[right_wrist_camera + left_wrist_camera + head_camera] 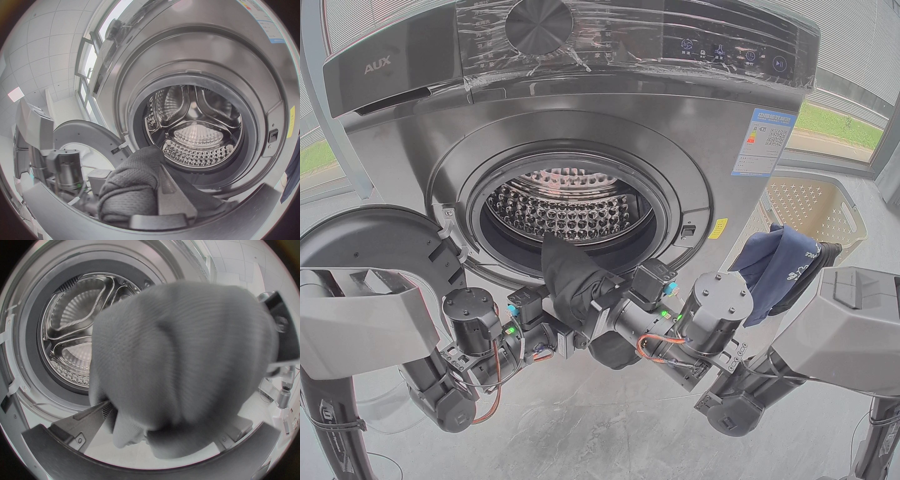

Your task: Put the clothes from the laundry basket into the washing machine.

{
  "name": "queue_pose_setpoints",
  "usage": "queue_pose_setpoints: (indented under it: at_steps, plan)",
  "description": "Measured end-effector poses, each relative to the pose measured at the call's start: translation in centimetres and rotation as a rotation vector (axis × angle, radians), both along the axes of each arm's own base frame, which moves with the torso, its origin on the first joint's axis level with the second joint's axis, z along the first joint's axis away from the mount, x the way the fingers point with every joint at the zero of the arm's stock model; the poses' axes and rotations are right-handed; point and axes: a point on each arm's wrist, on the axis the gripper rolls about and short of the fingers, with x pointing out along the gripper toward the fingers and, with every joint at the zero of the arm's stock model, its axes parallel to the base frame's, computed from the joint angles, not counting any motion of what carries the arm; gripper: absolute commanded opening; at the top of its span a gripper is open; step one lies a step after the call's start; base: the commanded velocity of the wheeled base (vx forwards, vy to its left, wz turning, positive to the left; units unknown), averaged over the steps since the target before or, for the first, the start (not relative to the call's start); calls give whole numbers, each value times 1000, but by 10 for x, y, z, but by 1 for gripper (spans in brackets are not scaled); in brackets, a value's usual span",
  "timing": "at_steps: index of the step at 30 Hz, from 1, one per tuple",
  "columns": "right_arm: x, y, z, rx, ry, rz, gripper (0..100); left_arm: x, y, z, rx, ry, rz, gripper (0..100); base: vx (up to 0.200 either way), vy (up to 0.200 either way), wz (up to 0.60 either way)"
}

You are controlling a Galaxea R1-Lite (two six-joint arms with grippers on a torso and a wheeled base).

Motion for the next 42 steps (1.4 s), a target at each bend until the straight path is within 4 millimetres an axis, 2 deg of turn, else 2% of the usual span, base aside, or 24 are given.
queue_pose_setpoints:
  at_steps: [5,12,13,20,28,35,42]
  plan:
    - [-16,5,-1,-11,14,33,0,18,-3,-6,-11,-12,21,100,0,0,0]
    - [-23,5,1,-5,20,41,0,33,-6,-13,-19,-24,46,100,0,0,0]
    - [-23,5,2,-5,20,41,0,34,-6,-13,-20,-26,47,0,0,0,0]
    - [-22,3,2,-2,22,35,0,44,-10,-8,-56,-53,72,0,0,0,0]
    - [-8,-15,-1,-8,44,-23,0,48,0,3,-82,-73,108,0,0,0,0]
    - [5,-28,-8,-24,65,-74,0,27,13,14,-77,-48,112,0,0,0,0]
    - [14,-25,-26,-49,90,-94,0,1,25,34,-105,-42,106,0,0,0,0]
